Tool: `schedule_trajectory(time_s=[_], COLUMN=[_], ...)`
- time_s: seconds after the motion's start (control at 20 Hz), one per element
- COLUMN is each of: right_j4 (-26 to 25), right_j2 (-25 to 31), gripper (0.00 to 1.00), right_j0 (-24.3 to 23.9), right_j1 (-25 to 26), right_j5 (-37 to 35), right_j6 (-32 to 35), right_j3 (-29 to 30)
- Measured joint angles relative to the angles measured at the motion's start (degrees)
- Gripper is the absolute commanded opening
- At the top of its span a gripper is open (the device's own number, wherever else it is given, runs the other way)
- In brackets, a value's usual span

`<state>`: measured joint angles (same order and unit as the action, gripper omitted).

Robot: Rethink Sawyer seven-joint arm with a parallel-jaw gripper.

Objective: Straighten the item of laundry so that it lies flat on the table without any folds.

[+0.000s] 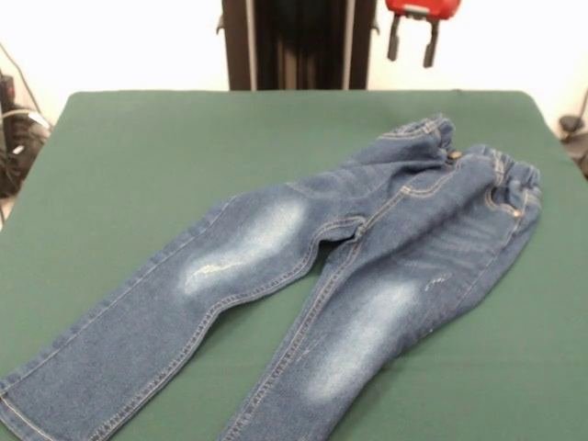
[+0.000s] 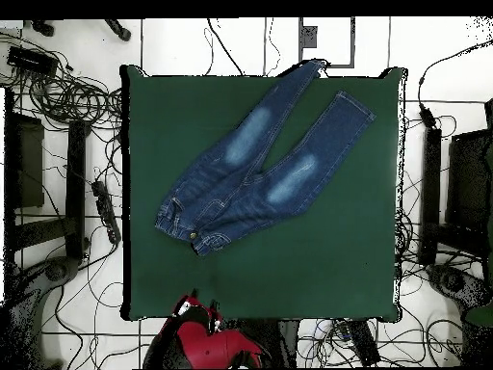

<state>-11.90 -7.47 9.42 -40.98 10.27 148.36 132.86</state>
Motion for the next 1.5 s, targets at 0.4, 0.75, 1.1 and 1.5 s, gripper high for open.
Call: schedule_trajectory(time_s=[0.4,0.75,1.1,1.5], right_j4=[0.37,0.37,0.33,1.83], right_j2=[0.03,0.02,0.02,-0.12], gripper=[1.0,1.0,1.0,1.0], right_j0=[-1.22,-4.75,-5.43,-2.69], right_j1=[0.66,2.07,3.38,6.93], right_j5=[-0.01,-0.27,-1.73,-1.88], right_j6=[0.0,0.0,0.0,0.0], right_j3=[-4.09,-8.96,-13.6,-17.96])
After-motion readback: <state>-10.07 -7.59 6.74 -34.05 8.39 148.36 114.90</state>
